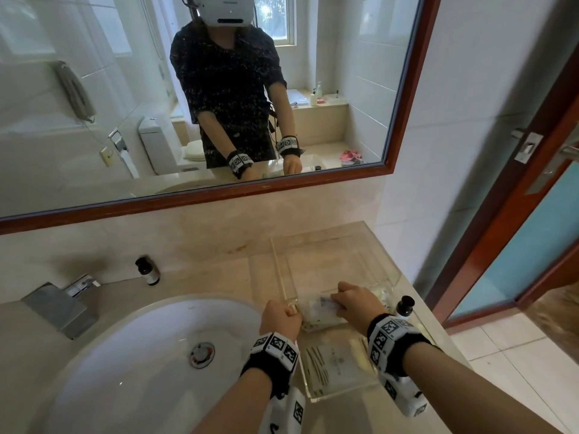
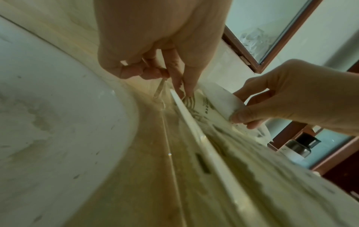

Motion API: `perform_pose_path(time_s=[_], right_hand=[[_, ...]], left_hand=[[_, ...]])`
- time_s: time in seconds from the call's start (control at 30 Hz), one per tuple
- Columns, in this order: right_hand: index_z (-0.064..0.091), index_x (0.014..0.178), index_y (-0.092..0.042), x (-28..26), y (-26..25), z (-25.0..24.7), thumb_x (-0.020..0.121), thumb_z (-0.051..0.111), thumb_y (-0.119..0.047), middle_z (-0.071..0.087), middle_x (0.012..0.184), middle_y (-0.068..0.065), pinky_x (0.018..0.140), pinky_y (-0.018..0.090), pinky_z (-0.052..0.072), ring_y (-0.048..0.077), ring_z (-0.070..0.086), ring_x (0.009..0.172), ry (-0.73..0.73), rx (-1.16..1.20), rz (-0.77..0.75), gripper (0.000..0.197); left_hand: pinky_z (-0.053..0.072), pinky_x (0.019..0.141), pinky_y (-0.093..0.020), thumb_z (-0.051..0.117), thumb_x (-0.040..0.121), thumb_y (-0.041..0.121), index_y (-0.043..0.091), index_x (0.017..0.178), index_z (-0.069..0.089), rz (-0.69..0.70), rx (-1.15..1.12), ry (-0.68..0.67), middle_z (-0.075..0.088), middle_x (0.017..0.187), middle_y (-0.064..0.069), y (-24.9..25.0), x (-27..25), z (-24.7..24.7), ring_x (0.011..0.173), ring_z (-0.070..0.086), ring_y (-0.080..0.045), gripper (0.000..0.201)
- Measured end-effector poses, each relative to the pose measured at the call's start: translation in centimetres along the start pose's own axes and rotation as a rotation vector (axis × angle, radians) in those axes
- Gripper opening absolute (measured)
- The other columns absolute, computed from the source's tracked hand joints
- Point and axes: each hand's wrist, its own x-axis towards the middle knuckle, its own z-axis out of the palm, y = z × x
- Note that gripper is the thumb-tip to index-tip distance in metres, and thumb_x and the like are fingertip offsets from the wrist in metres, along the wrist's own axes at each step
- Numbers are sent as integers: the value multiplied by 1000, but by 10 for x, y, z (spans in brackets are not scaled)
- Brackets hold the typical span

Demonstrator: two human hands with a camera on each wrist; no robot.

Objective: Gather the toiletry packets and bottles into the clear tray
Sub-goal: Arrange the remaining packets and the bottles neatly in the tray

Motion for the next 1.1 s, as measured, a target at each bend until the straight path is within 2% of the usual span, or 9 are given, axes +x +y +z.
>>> perform_pose_path(time_s=[0.07, 0.1, 0.13, 0.23, 0.33, 0.43, 0.83, 0.93, 1.1], right_hand=[[63, 91, 1, 3, 0, 0, 85, 57, -7, 35, 89, 3, 66, 31, 33, 24, 48, 74, -24, -20, -5, 11], [63, 92, 1, 4, 0, 0, 85, 57, -7, 35, 89, 3, 67, 31, 33, 23, 47, 74, -28, -23, -9, 12], [63, 93, 1, 4, 1, 1, 85, 57, -7, 35, 89, 2, 67, 31, 32, 25, 50, 76, -28, -22, -15, 13], [64, 97, 0, 4, 1, 2, 86, 57, -9, 36, 90, 3, 68, 30, 32, 28, 58, 86, -23, -22, -42, 16], [64, 102, -1, 7, 0, 0, 87, 56, -10, 48, 97, 11, 71, 32, 37, 27, 58, 87, -42, -32, -53, 20], [64, 102, -2, 10, -3, 0, 87, 54, -11, 50, 99, 12, 74, 35, 42, 31, 61, 92, -54, -24, -59, 20], [68, 107, -4, 3, -6, 2, 83, 54, -4, 61, 108, 13, 79, 34, 47, 35, 62, 92, 103, 227, -65, 28], [68, 109, -9, 4, -16, 1, 83, 55, -10, 59, 112, 7, 75, 36, 50, 33, 63, 90, 127, 213, -53, 29], [68, 107, -16, 25, -57, -4, 86, 56, -22, 58, 114, 0, 78, 32, 49, 26, 63, 94, 135, 212, -59, 25]], left_hand=[[32, 53, -23, 63, 75, 14, 18, 51, 28, -1, 11, -5, 28, 47, 2, -3, 1, 0, 86, 56, -26, 43], [35, 53, -26, 64, 76, 17, 18, 52, 30, -7, 14, -6, 35, 48, -1, -2, -1, -2, 58, 28, -12, 42], [42, 55, -31, 65, 76, 18, 17, 54, 38, 21, 21, 12, 48, 56, -7, -2, -2, -2, 70, 59, -42, 35], [53, 81, -38, 63, 80, 13, 13, 91, 62, 173, 11, 148, 56, 107, -7, 3, -11, -10, 96, 61, -28, 11], [50, 85, -37, 64, 78, 14, 16, 102, 65, 507, 66, 228, 58, 110, -2, 6, -17, -15, 100, 58, -20, 24], [40, 89, -39, 60, 79, 23, 24, 112, 63, 740, 466, 11, 59, 118, 2, 11, -21, -14, 113, 52, -21, 33], [34, 101, -34, 51, 86, 21, 25, 128, 53, 659, 595, -97, 52, 133, 7, -1, -17, -23, 123, 45, -18, 42], [41, 98, -37, 35, 80, 41, 21, 119, 62, 682, 519, -71, 60, 127, 3, -11, -22, -36, 118, 53, -21, 52], [53, 87, -42, 32, 79, 39, 14, 102, 72, 626, 413, 43, 72, 109, -3, -35, -17, -67, 105, 65, -22, 52]])
